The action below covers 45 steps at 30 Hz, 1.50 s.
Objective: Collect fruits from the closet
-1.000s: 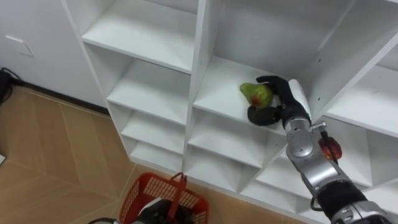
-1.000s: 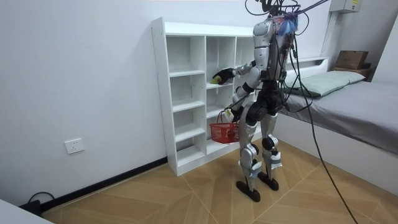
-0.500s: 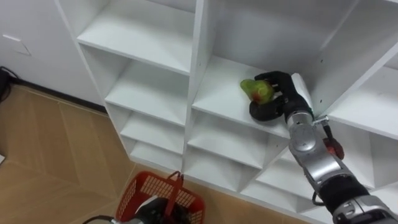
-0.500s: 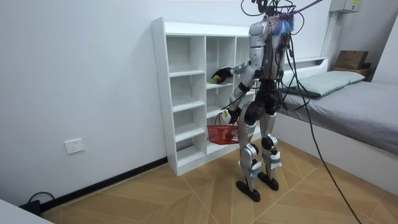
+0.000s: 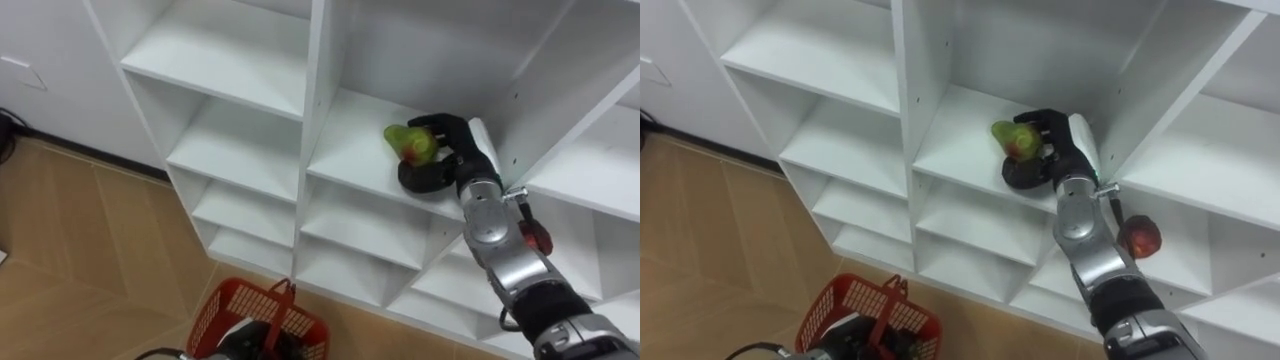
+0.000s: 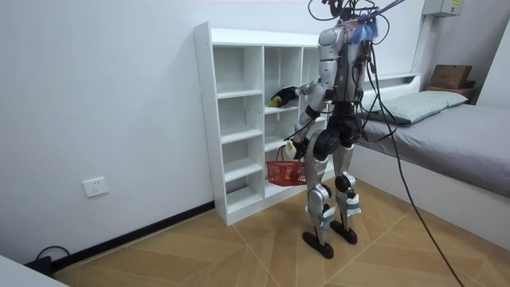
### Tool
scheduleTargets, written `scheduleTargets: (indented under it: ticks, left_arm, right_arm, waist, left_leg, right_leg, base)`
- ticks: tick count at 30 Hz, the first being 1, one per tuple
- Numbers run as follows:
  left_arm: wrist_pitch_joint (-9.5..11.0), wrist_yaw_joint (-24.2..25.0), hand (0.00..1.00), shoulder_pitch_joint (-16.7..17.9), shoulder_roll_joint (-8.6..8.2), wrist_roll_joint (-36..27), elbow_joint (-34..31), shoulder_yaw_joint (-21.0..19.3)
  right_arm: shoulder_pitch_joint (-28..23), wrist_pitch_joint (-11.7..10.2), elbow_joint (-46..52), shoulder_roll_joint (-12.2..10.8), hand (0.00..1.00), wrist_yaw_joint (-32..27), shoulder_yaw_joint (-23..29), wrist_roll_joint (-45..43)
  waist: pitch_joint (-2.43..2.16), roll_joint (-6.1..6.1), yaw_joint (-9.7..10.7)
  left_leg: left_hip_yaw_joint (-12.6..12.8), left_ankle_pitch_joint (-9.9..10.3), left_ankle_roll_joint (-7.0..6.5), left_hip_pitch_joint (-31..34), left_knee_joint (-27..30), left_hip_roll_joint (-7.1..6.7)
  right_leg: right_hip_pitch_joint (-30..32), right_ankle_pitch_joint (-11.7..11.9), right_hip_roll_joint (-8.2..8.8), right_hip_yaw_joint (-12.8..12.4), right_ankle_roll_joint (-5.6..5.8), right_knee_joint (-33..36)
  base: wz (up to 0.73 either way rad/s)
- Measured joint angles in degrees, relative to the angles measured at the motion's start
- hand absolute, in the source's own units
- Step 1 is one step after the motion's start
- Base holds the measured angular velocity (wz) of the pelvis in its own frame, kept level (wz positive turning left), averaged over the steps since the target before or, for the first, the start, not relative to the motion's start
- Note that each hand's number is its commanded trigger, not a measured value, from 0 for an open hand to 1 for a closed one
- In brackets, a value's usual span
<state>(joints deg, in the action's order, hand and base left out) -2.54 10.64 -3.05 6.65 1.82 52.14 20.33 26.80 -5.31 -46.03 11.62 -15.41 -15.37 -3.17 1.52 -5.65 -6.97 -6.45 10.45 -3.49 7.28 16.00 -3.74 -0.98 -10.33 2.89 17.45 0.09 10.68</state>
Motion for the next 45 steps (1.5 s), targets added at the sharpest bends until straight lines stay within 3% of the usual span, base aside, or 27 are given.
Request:
scheduleTargets:
  ticks: [6, 11, 16, 24, 28, 32, 34, 38, 45]
  left_arm:
    - [0.1, 0.1, 1.0, -0.3, -0.6, -2.5, -0.8, 0.2]
    - [0.1, -0.3, 1.0, -0.1, -1.27, -5.8, -0.8, 0.1]
    - [0.2, -1.1, 1.0, 0.2, -1.31, -6.4, -0.8, 0.1]
    - [1.2, -1.4, 1.0, 1.3, -1.51, -6.9, -0.8, 0.0]
    - [1.8, -1.5, 1.0, 1.4, -1.67, -8.0, -0.8, 0.0]
    - [2.9, -1.5, 1.0, 1.4, -1.9, -8.7, -0.8, -1.0]
    - [3.1, -1.6, 1.0, 1.4, -1.76, -9.2, -1.0, -0.9]
    - [3.7, -1.7, 1.0, 1.4, -1.86, -9.3, -1.6, -0.9]
    - [5.1, -1.7, 1.0, 1.3, -1.93, -10.0, -1.5, -1.1]
  right_arm:
    - [-4.3, 0.4, 7.0, -0.5, 1.0, 2.0, 0.5, 1.2]
    - [-9.0, 0.2, 11.9, -1.4, 1.0, 2.9, 0.2, 2.9]
    - [-13.0, 0.3, 15.6, -2.7, 1.0, 3.1, -0.3, 2.7]
    - [-18.6, 0.3, 22.3, -3.0, 1.0, 3.8, -1.4, 2.2]
    - [-21.4, 0.2, 26.9, -2.6, 1.0, 4.1, -1.4, 2.2]
    - [-23.9, 0.2, 29.5, -1.7, 1.0, 4.6, -1.4, 0.4]
    - [-24.6, 0.2, 29.6, -1.7, 1.0, 4.9, -1.6, 0.4]
    - [-26.8, 0.2, 31.3, -1.8, 1.0, 7.0, -3.0, 0.3]
    - [-28.4, 0.2, 31.5, -2.4, 1.0, 10.8, -3.7, -3.9]
  waist:
    - [-0.16, 0.28, 1.2]
    - [-0.85, 1.37, 1.9]
    - [-1.18, 1.94, 2.1]
    - [-1.16, 2.58, 2.6]
    - [-1.13, 3.69, 3.7]
    - [-1.2, 4.48, 4.4]
    - [-1.22, 4.44, 5.2]
    - [-1.22, 4.4, 5.3]
    - [-1.18, 4.48, 5.2]
  left_leg:
    - [0.4, 0.0, 0.0, 0.1, 0.0, 0.01]
    - [1.3, 0.0, -0.06, -0.9, -0.6, 0.05]
    - [2.7, 0.0, -0.08, -2.4, -1.3, 0.34]
    - [4.7, 0.0, -0.1, -3.0, -1.7, 0.72]
    - [5.7, 0.0, -0.1, -2.9, -1.5, 1.06]
    - [7.2, 0.0, -0.11, -2.9, -1.8, 1.36]
    - [7.7, -0.1, -0.18, -3.0, -2.3, 1.35]
    - [9.3, -0.1, -0.25, -2.9, -2.6, 1.63]
    - [10.0, -0.1, -0.23, -2.8, -3.1, 1.9]
  right_leg:
    - [0.2, 0.0, 0.0, -0.2, 0.0, -0.1]
    - [0.0, 0.0, -0.01, -2.6, 0.0, -0.1]
    - [-0.7, 0.0, 0.22, -3.7, 0.01, -0.1]
    - [-0.7, 0.0, -0.06, -4.9, 0.08, 0.0]
    - [0.0, 0.0, -0.06, -4.9, 0.06, 0.4]
    - [1.1, 0.0, -0.19, -6.5, 0.0, 1.2]
    - [1.4, 0.0, -0.17, -6.8, 0.0, 1.3]
    - [2.7, 0.0, -0.3, -8.3, 0.0, 2.0]
    - [3.4, 0.0, -0.56, -9.5, 0.0, 2.1]
  base:
    - [-0.01]
    - [-0.08]
    - [-0.16]
    - [-0.13]
    - [-0.15]
    - [-0.23]
    - [-0.14]
    - [-0.21]
    - [-0.06]
